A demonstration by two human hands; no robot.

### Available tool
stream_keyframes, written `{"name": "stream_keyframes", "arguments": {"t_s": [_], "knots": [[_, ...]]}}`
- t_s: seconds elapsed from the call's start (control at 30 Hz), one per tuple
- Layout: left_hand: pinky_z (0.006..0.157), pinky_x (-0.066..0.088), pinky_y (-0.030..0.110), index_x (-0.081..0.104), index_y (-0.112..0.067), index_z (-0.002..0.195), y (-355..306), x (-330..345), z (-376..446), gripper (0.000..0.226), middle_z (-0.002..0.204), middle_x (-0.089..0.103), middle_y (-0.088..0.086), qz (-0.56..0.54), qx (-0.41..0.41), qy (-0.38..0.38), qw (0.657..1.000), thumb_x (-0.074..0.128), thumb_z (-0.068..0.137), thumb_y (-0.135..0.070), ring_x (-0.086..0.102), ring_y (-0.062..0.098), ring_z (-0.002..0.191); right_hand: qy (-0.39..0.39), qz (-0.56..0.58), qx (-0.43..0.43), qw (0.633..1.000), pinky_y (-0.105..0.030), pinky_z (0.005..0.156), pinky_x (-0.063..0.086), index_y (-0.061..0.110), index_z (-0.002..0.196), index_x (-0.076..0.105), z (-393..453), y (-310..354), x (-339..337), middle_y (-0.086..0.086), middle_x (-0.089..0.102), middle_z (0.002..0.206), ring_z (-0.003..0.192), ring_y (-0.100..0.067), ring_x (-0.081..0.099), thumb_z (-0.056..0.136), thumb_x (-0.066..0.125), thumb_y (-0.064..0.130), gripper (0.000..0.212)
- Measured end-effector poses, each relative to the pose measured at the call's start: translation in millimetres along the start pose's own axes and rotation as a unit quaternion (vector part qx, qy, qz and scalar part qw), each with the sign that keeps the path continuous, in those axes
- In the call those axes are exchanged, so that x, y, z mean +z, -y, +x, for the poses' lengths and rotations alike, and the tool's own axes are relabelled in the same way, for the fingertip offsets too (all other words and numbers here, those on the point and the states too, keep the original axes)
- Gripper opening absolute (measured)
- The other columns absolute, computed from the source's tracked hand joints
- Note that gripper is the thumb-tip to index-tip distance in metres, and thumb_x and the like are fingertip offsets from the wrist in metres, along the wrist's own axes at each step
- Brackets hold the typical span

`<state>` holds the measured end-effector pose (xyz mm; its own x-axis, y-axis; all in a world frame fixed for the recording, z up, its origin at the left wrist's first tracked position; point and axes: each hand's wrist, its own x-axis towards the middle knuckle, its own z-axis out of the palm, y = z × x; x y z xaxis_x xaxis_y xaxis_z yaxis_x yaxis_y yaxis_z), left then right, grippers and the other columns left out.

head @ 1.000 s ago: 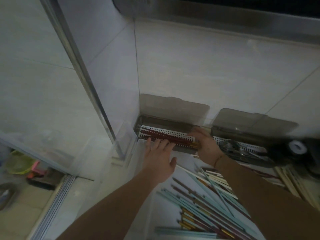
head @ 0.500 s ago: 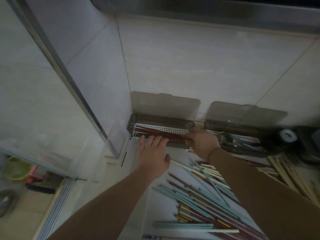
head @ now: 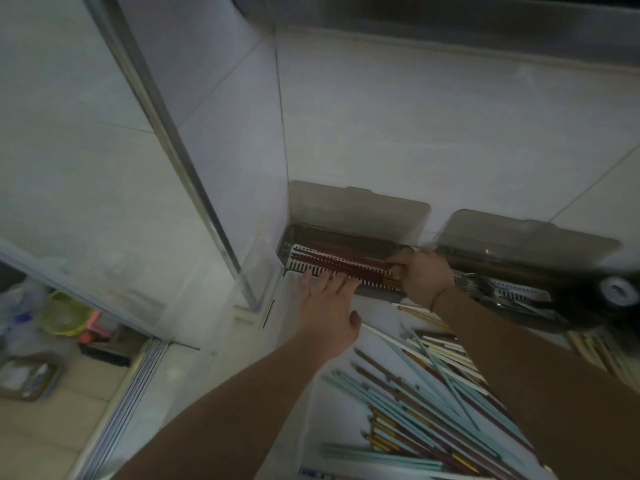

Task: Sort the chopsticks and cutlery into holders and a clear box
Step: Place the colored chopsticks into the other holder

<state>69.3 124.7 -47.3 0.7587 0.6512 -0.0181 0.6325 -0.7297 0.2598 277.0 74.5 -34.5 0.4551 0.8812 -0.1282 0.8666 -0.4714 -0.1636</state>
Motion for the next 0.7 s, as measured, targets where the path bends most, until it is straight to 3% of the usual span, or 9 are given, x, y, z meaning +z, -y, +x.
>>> {"name": "stream_keyframes", "arguments": {"t_s": [0.13, 0.23, 0.33, 0.43, 0.5, 0.57, 0.63, 0.7], "knots": [[0.121, 0.001, 0.053, 0.037, -0.031, 0.144, -0.2, -1.3, 0.1, 0.06, 0.144, 0.043, -0.008, 0.009, 0.004, 0.001, 1.0, 0.053, 0.088, -0.043, 0.029, 0.019, 0.14, 0.027, -0.053, 0.004, 0.998, -0.042, 0.101, 0.028, 0.044, 0.125, 0.055, 3.9, 20.0, 6.3, 0.002, 0.06, 0.124, 0.123, -0.024, 0.042, 0.095, 0.044, 0.033, 0.034], [0.121, 0.0, 0.051, 0.038, -0.032, 0.144, -1.2, -1.7, -0.4, 0.06, 0.143, 0.044, -0.008, 0.009, 0.004, 0.0, 1.0, 0.054, 0.088, -0.042, 0.03, 0.019, 0.138, 0.05, -0.018, 0.017, 0.998, -0.047, 0.107, 0.021, 0.04, 0.128, 0.054, 0.4, 19.2, 11.2, -0.001, 0.056, 0.13, 0.129, -0.024, 0.037, 0.092, 0.046, 0.024, 0.04], [0.121, 0.002, 0.052, 0.039, -0.03, 0.144, -2.9, -2.4, -1.3, 0.059, 0.142, 0.044, -0.007, 0.006, 0.006, -0.005, 1.0, 0.054, 0.087, -0.042, 0.031, 0.02, 0.137, -0.062, 0.049, -0.023, 0.997, -0.043, 0.104, 0.033, 0.025, 0.117, 0.065, -11.8, 3.7, 8.3, -0.005, 0.063, 0.122, 0.119, -0.03, 0.048, 0.089, 0.046, 0.02, 0.034], [0.12, 0.003, 0.057, 0.04, -0.027, 0.144, -5.0, -5.8, -3.9, 0.06, 0.147, 0.04, -0.002, 0.031, 0.024, -0.006, 0.999, 0.056, 0.087, -0.04, 0.028, 0.024, 0.14, -0.143, 0.114, -0.067, 0.981, -0.034, 0.088, 0.047, 0.018, 0.104, 0.07, -43.0, -16.4, 5.6, -0.006, 0.07, 0.103, 0.096, -0.027, 0.059, 0.089, 0.047, 0.022, 0.028], [0.116, 0.015, 0.06, 0.048, -0.023, 0.138, -11.5, -6.3, -7.3, 0.058, 0.144, 0.043, 0.005, 0.079, 0.12, -0.052, 0.988, 0.06, 0.082, -0.035, 0.036, 0.031, 0.134, -0.114, 0.151, -0.065, 0.98, -0.028, 0.078, 0.048, 0.018, 0.102, 0.071, -74.9, -29.3, 6.8, -0.002, 0.069, 0.096, 0.084, -0.02, 0.061, 0.091, 0.056, 0.019, 0.019], [0.101, 0.039, 0.05, 0.063, -0.018, 0.118, -23.3, 1.3, -10.5, 0.043, 0.119, 0.06, 0.006, 0.078, 0.258, -0.082, 0.959, 0.065, 0.077, -0.03, 0.052, 0.03, 0.11, -0.103, 0.128, -0.064, 0.984, -0.024, 0.07, 0.047, 0.022, 0.096, 0.072, -110.4, -41.2, 13.2, 0.0, 0.069, 0.09, 0.077, -0.018, 0.062, 0.087, 0.064, 0.017, 0.013], [0.082, 0.049, 0.04, 0.071, -0.018, 0.104, -36.3, 15.2, -12.7, 0.027, 0.099, 0.066, 0.002, 0.051, 0.336, -0.039, 0.94, 0.067, 0.078, -0.028, 0.058, 0.027, 0.094, -0.108, 0.082, -0.057, 0.989, -0.023, 0.062, 0.047, 0.026, 0.088, 0.071, -144.4, -47.3, 26.8, 0.003, 0.069, 0.085, 0.075, -0.018, 0.063, 0.083, 0.066, 0.021, 0.009], [0.075, 0.051, 0.037, 0.072, -0.019, 0.101, -49.0, 28.7, -13.5, 0.02, 0.096, 0.067, 0.0, 0.036, 0.34, 0.017, 0.94, 0.066, 0.083, -0.027, 0.06, 0.025, 0.091, -0.089, 0.04, -0.033, 0.995, -0.026, 0.053, 0.048, 0.031, 0.086, 0.07, -169.3, -49.9, 46.7, 0.005, 0.066, 0.083, 0.076, -0.022, 0.063, 0.083, 0.054, 0.034, 0.017]]}}
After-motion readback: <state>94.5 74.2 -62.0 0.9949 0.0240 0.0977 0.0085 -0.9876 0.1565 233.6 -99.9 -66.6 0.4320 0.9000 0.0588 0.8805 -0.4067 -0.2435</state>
